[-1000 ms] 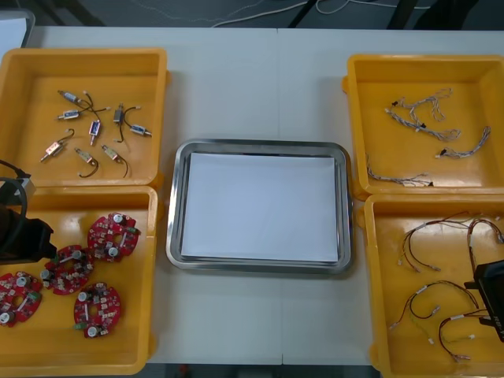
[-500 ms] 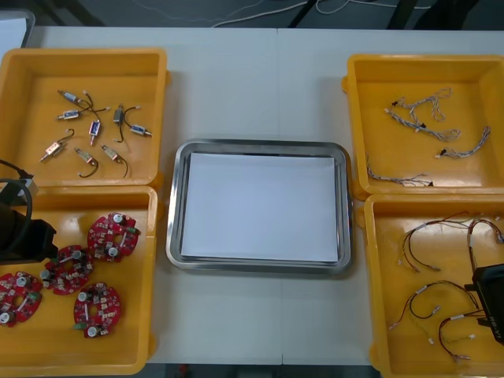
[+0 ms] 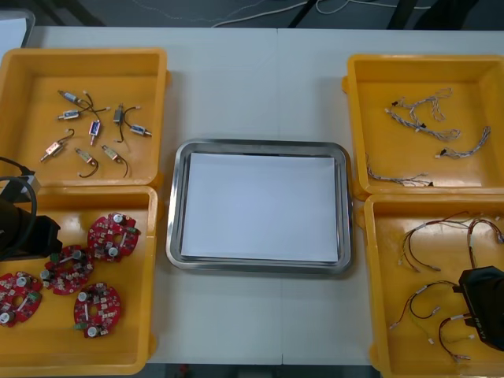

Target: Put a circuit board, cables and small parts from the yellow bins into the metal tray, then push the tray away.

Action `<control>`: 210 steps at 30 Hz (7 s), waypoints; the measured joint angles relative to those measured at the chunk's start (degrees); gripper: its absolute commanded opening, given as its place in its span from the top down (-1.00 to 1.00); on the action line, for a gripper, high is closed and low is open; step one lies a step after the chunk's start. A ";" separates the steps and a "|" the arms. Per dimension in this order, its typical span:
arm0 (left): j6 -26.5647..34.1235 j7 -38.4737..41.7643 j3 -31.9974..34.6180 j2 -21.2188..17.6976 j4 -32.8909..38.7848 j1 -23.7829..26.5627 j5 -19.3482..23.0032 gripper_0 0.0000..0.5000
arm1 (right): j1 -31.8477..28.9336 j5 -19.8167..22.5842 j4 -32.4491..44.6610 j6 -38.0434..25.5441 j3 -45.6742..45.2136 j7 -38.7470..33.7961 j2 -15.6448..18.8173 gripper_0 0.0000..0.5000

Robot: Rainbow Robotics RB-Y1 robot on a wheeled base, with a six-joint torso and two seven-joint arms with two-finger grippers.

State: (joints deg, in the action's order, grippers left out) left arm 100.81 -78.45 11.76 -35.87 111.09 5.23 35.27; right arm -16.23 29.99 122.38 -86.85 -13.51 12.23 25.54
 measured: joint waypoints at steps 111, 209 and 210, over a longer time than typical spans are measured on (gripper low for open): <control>8.58 0.00 5.18 2.96 13.63 0.96 -0.18 1.00 | 12.48 -2.05 15.40 -22.69 0.98 -0.43 5.31 1.00; -3.66 49.60 -56.67 2.11 1.37 36.43 -3.43 1.00 | 23.93 20.29 21.40 -22.93 2.47 66.88 18.60 1.00; -4.10 49.86 -56.67 2.31 0.93 36.43 -3.60 1.00 | 23.94 20.29 21.40 -22.93 2.47 66.88 18.59 1.00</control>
State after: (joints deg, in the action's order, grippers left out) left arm 96.71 -28.59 -44.91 -33.56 112.01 41.66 31.67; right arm 7.71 50.28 143.78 -109.78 -11.04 79.11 44.14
